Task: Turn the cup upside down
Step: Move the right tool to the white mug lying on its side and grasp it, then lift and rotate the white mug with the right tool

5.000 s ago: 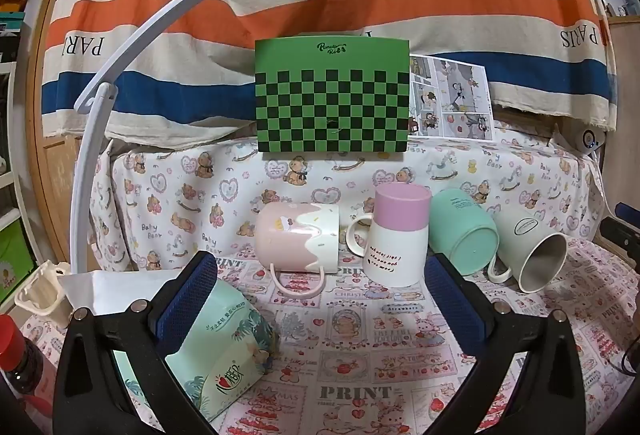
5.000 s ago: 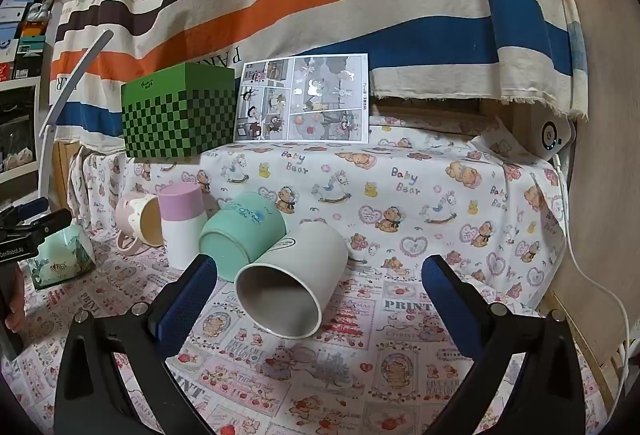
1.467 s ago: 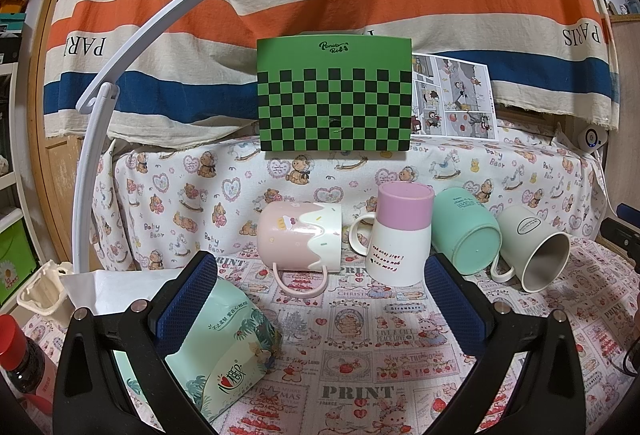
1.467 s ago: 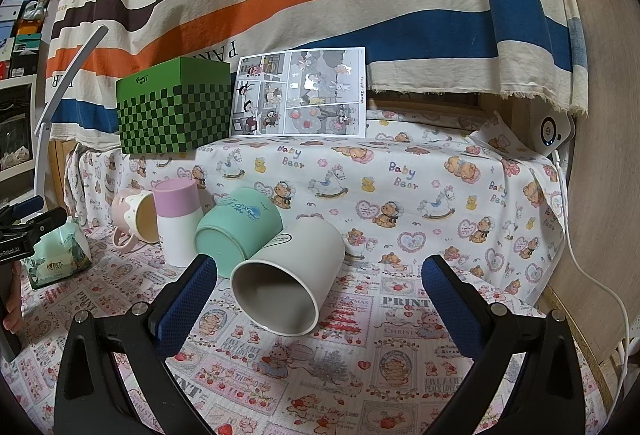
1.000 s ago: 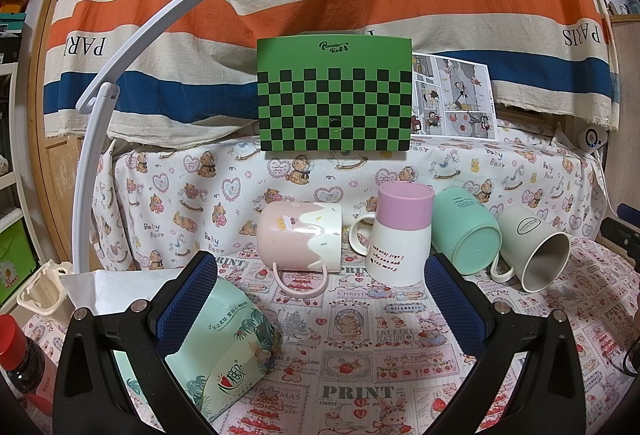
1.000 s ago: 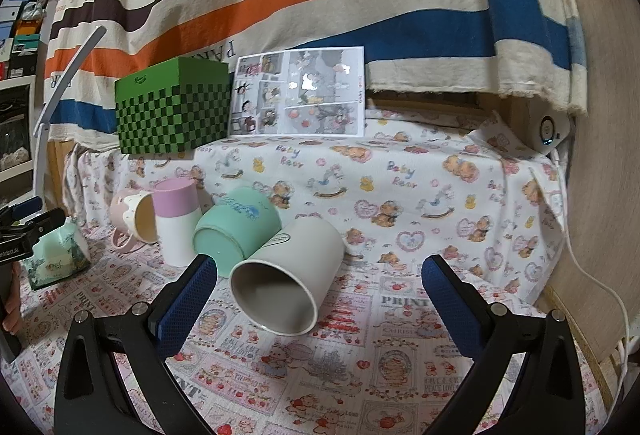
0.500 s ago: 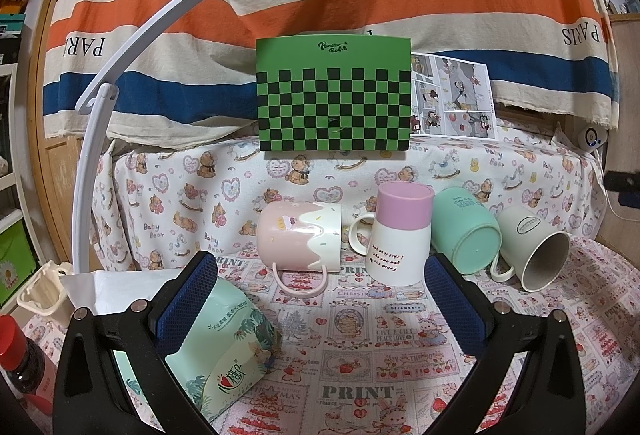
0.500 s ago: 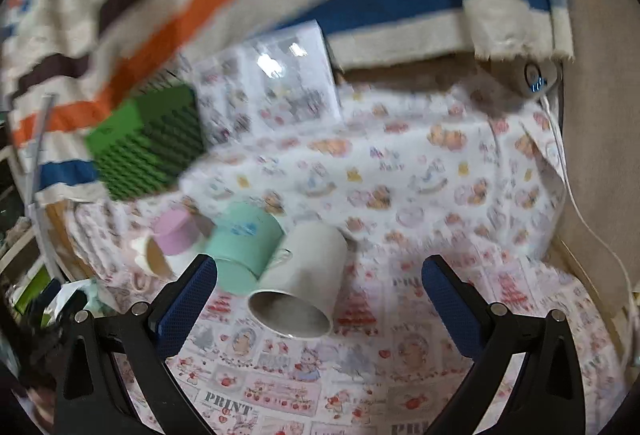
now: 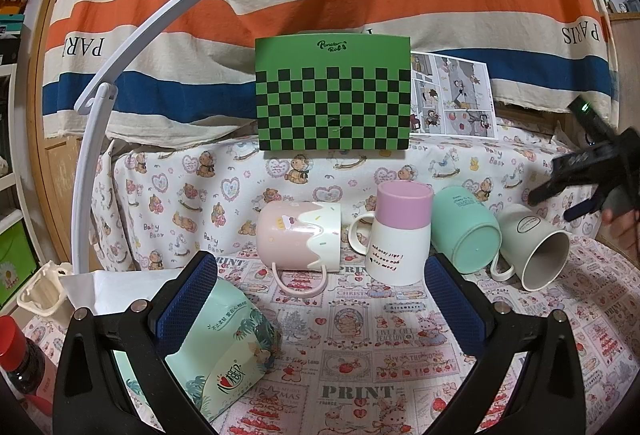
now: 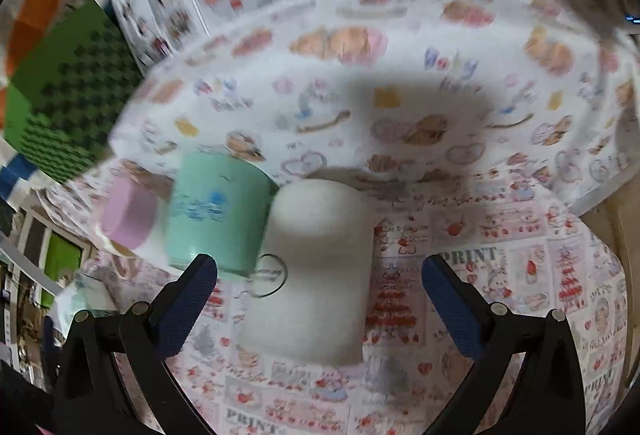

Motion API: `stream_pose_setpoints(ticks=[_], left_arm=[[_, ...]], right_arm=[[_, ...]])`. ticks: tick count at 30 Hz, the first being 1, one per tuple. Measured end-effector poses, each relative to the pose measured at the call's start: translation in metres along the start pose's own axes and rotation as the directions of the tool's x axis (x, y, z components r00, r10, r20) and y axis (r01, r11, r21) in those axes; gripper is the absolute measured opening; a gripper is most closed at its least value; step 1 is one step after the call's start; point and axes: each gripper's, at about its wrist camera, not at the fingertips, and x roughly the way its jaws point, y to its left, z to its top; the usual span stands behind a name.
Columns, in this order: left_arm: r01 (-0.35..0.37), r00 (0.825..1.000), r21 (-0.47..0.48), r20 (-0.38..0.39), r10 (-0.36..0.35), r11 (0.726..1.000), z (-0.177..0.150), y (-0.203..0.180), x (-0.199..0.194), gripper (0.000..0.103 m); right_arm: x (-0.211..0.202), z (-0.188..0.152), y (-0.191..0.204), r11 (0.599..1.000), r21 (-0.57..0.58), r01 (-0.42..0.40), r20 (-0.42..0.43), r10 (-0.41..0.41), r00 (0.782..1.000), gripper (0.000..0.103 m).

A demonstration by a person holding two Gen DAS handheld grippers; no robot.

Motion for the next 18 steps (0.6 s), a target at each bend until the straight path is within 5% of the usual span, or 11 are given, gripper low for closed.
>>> stream_pose_setpoints(ticks=[6,13,18], left_arm=[[0.004,1.000,0.006,-0.006,-0.004,1.000,0.000,-0.001,0.001,0.103],[0.004,1.000,0.007,-0.007,-0.004,1.000,0.000,-0.001,0.001,0.103],[0.003,1.000,0.005,-0.006,-0.003,1.000,0.000,-0.001,0.001,0.103]], right_arm=[[0.032,0.001,-0.009,1.000,0.021,-0.021,-0.077,0.023,0.997,0.103],[0.055,0.001,-0.013,0.992,0.088,-0.089,-0.142,0.101,0.985,0.083],[0.051,-0.007,-0.013,0.987,0.131,-0.093,-0.128,0.110,0.986,0.081]])
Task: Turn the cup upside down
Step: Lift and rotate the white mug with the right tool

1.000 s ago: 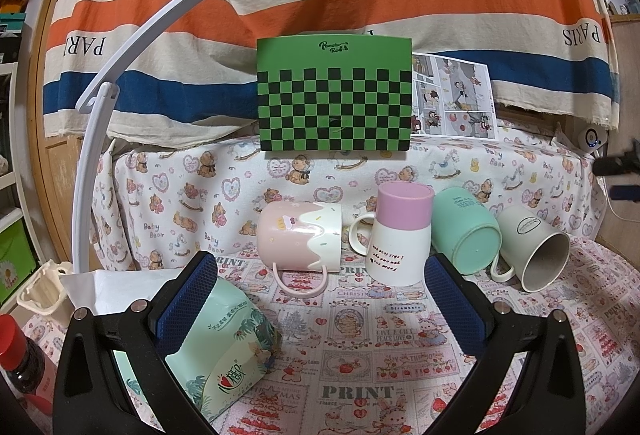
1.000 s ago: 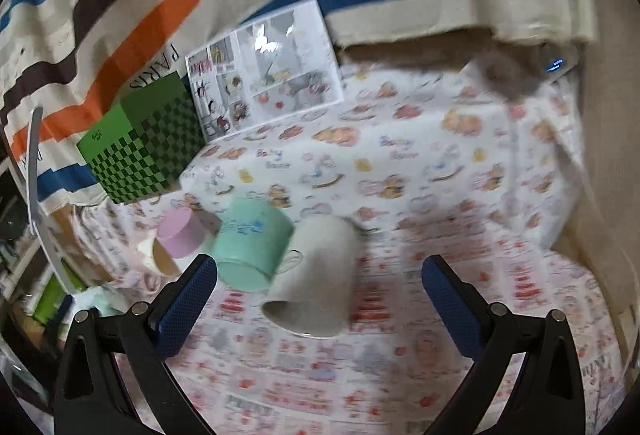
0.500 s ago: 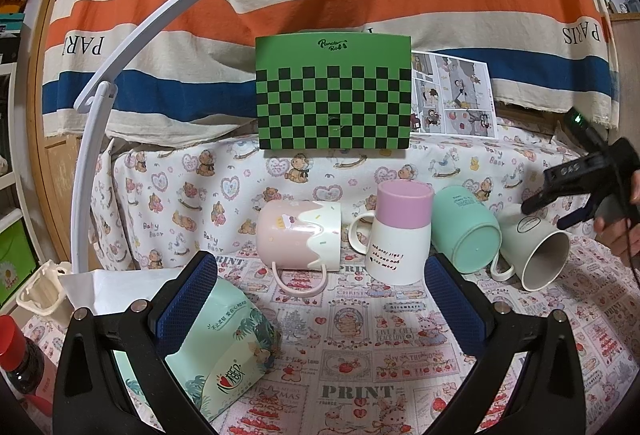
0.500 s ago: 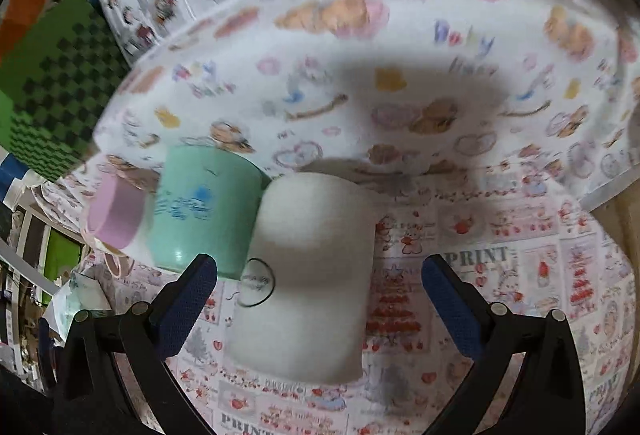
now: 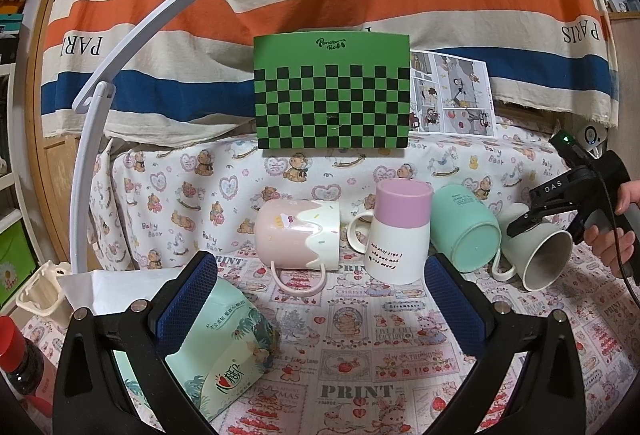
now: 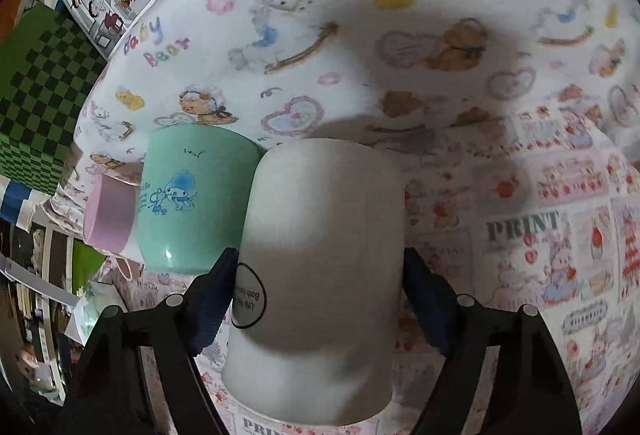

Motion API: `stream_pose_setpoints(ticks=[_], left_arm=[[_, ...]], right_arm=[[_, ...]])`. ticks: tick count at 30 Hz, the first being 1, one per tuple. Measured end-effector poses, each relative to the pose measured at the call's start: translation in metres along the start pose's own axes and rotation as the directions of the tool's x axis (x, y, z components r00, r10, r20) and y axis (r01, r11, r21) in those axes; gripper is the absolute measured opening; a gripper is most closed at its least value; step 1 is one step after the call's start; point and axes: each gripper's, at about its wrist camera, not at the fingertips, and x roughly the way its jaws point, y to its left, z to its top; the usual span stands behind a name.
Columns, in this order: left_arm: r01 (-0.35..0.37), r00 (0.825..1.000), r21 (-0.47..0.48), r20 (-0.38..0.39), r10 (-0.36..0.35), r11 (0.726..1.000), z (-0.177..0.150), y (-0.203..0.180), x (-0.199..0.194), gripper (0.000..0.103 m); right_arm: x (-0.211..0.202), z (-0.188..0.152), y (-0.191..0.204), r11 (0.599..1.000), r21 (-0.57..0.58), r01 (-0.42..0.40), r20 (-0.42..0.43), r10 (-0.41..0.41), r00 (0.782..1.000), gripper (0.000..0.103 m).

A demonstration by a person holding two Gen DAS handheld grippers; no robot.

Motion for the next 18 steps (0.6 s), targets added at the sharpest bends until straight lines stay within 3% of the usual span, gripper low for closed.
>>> stream_pose_setpoints(ticks=[6,15,18], left_arm=[[0.000,1.000,0.002,0.001,0.000,1.000,0.000,0.000,0.000,0.103],[-0.001,1.000,-0.001,0.000,0.001,1.000,0.000,0.000,0.000,0.103],[-0.002,1.000,-0.002,0.000,0.002,1.000,0.000,0.000,0.000,0.103]], right_arm=[[-0.029,-0.022,0.005,0.998,-0.005,-0.066,-0.002,0.066,0.998,0.081],[-0.048,-0.082,0.042,0.987,-0.010,-0.159,-0.037,0.158,0.987,0.081],[-0.048,-0.104,0.057,0.994,-0.024,-0.103,0.007,0.103,0.995,0.081]])
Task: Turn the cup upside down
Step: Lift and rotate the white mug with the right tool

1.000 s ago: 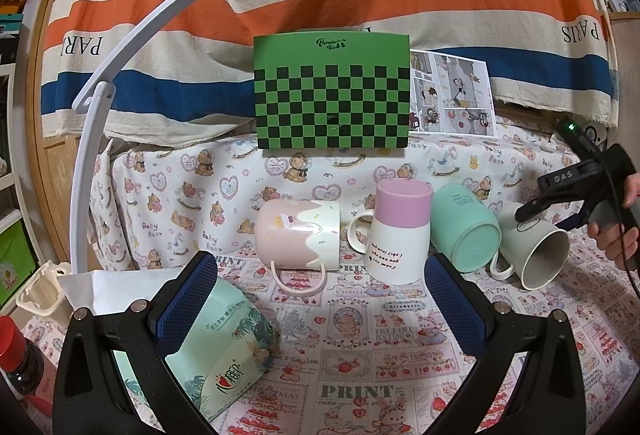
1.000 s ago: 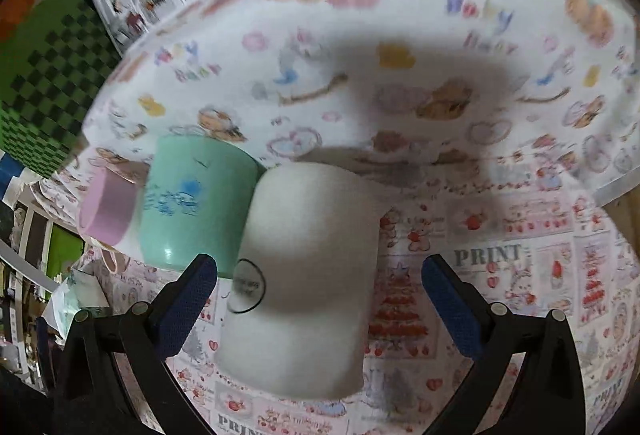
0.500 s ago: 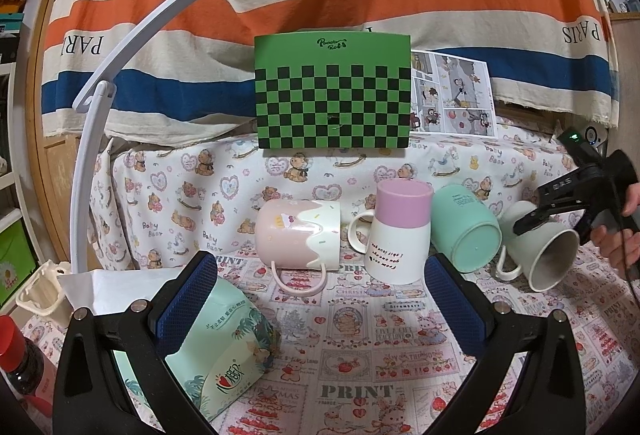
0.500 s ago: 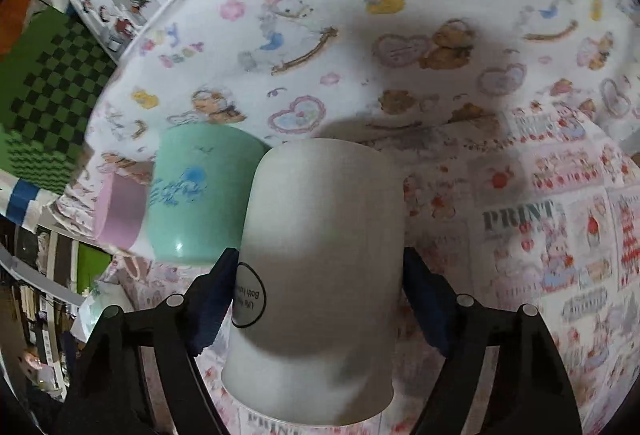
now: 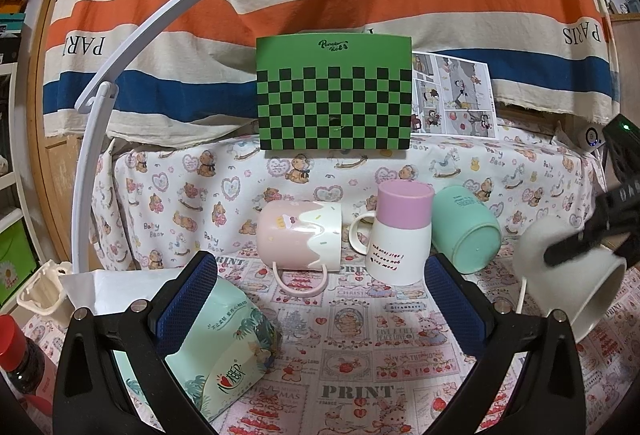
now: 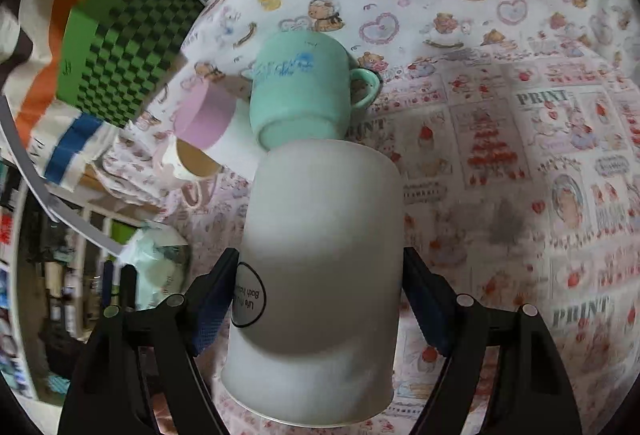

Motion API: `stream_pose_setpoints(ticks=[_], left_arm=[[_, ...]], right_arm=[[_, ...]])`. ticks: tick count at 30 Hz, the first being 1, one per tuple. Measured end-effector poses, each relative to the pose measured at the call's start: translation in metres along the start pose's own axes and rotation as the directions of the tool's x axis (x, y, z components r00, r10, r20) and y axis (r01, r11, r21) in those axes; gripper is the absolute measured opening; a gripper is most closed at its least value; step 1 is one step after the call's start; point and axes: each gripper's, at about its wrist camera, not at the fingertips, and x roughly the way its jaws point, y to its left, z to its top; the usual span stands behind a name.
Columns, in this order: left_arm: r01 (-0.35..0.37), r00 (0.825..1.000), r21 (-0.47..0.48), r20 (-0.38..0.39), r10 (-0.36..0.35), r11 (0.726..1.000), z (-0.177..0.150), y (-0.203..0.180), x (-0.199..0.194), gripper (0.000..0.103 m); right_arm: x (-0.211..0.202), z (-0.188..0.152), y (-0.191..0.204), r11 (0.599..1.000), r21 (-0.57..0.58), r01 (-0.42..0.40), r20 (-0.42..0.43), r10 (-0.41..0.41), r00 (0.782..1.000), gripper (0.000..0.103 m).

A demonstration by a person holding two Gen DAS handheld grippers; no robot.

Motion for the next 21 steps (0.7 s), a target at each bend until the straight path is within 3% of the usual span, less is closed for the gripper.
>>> stream_pose_setpoints(ticks=[12,21], left_arm=[[0.000,1.000,-0.001,0.005,0.000,1.000,0.000,0.002,-0.001,0.103],[0.000,1.000,-0.002,0.007,0.000,1.000,0.000,0.002,-0.002,0.103]], right_arm=[[0.035,-0.012,0.010,0.998,-0.003,-0.070,0.002,0.070,0.998,0.081],[0.043,-0.014,0.012,0.997,-0.038,-0.067,0.020,0.067,0.998,0.081]])
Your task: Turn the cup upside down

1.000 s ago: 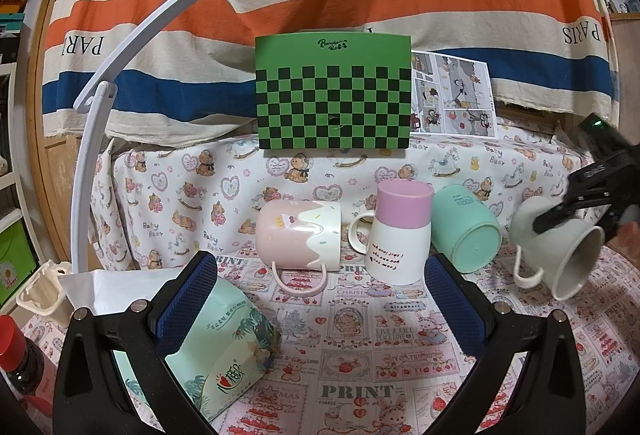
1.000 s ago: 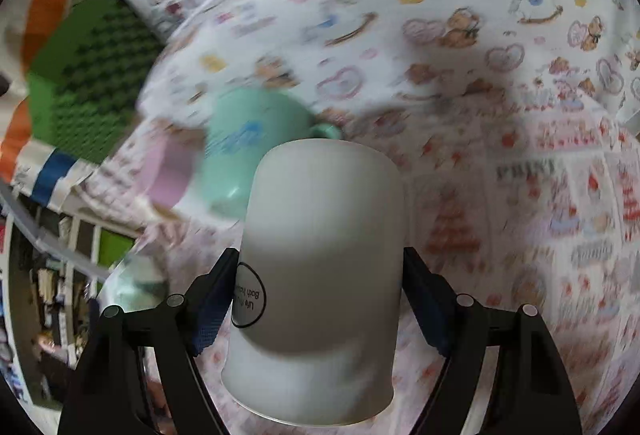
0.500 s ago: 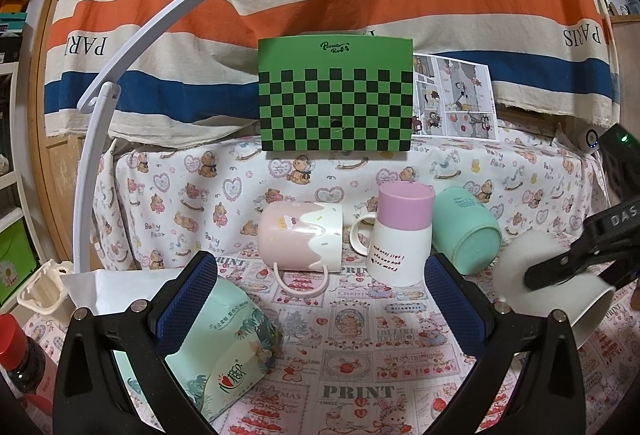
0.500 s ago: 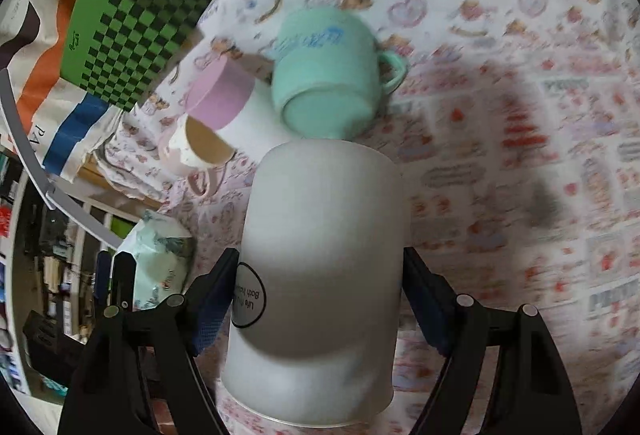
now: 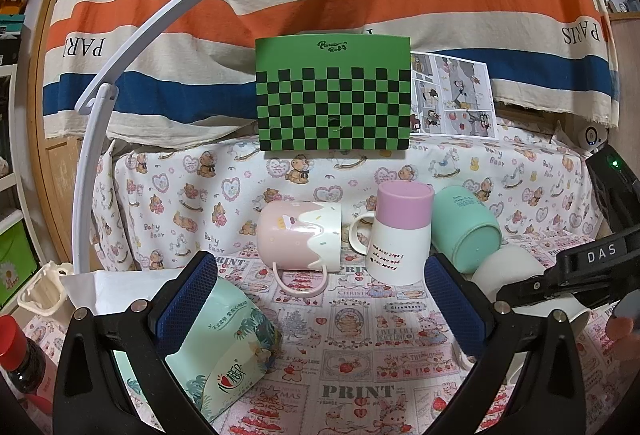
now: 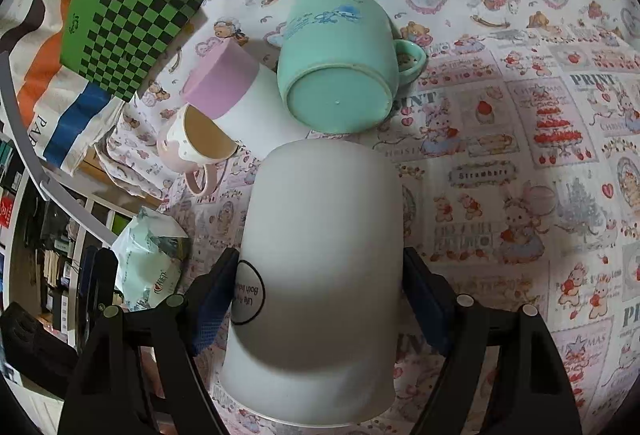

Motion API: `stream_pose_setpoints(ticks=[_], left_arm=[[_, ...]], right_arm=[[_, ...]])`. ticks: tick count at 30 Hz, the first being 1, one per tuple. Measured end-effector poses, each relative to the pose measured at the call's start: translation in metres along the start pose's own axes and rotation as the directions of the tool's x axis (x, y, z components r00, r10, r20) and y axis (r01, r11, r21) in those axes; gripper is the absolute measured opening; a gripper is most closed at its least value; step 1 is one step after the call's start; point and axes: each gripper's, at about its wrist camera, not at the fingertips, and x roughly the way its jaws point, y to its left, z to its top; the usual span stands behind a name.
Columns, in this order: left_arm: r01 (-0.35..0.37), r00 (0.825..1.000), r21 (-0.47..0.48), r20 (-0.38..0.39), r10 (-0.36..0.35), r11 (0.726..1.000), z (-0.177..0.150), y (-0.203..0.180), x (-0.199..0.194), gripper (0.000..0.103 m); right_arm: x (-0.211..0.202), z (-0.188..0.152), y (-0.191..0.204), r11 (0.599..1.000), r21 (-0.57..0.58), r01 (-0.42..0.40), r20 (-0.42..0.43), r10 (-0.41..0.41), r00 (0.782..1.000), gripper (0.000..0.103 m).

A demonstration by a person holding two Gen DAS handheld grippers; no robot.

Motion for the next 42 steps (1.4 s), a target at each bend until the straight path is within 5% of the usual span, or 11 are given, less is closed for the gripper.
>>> stream_pose_setpoints(ticks=[5,13,17,25,27,42], left_arm=[[0.000,1.000,0.001,0.000,0.000,1.000,0.000,0.000,0.000,0.103],[0.000,1.000,0.001,0.000,0.000,1.000,0.000,0.000,0.000,0.103],[-0.001,1.000,0.000,0.000,0.001,1.000,0.000,0.000,0.000,0.103],[0.000,1.000,0.002,0.001,0.000,1.000,0.000,-0.001,0.000,0.103],[0.000,1.000,0.003,0.001,0.000,1.000,0.000,0.000,0.000,0.103],[0.001,1.000,0.006,0.001,-0.001,1.000,0.000,0.000,0.000,0.103]], right_arm=[[-0.002,0.001,0.003,0.998,-0.054,-0.037,0.021,0.038,0.999,0.083],[-0.049,-0.002,0.028,0.943,-0.319,0.096,0.252,-0.013,0.968,0.089],[-0.081,-0.009,0.028,0.889,-0.403,0.216,0.425,-0.027,0.905,0.103],[-0.121,-0.021,-0.005,0.832,-0.430,0.350,0.630,-0.001,0.777,0.103],[-0.125,-0.023,-0.013,0.818,-0.447,0.363,0.650,0.018,0.760,0.103],[-0.122,-0.023,-0.052,0.822,-0.417,0.388,0.697,0.015,0.717,0.103]])
